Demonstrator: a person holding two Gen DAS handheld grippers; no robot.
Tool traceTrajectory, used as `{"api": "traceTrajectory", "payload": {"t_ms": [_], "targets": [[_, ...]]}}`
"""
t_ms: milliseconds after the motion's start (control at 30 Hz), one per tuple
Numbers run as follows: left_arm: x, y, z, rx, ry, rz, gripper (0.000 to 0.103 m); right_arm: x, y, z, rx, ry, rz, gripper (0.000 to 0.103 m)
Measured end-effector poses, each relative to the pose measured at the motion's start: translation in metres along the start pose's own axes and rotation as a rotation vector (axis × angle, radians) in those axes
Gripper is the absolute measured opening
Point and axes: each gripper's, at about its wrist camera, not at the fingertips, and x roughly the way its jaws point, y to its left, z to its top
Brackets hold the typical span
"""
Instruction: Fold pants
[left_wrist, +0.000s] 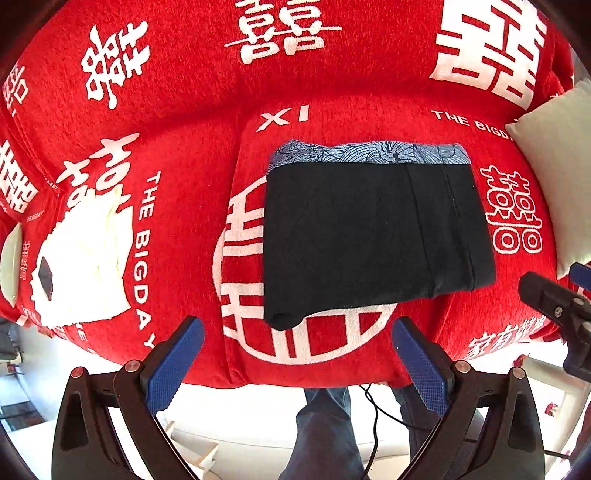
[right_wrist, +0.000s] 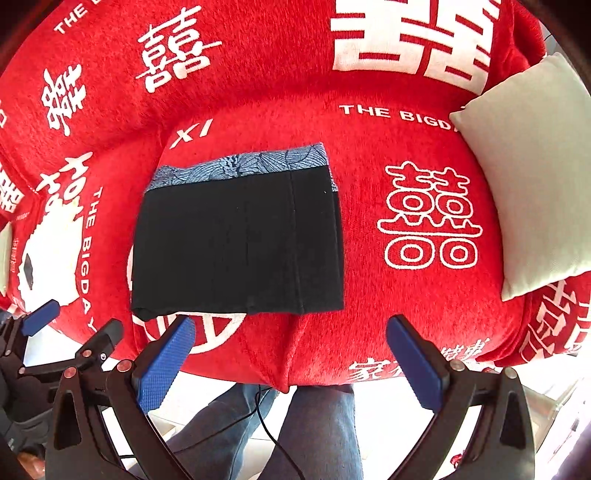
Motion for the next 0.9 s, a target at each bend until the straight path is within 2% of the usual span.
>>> {"api": "traceTrajectory", "payload": {"t_ms": [367, 900], "targets": [[-0.010, 0.016, -0.005, -0.028, -0.008, -0.011, 0.102, -0.015, 0.017, -0.011, 0.014, -0.011, -0.011, 0.103], [-0.018, 0.017, -0.004, -0.020, -0.021, -0.022, 0.102, -0.021, 0.022, -0.012, 0.010, -0.017, -0.024, 0.103]]}}
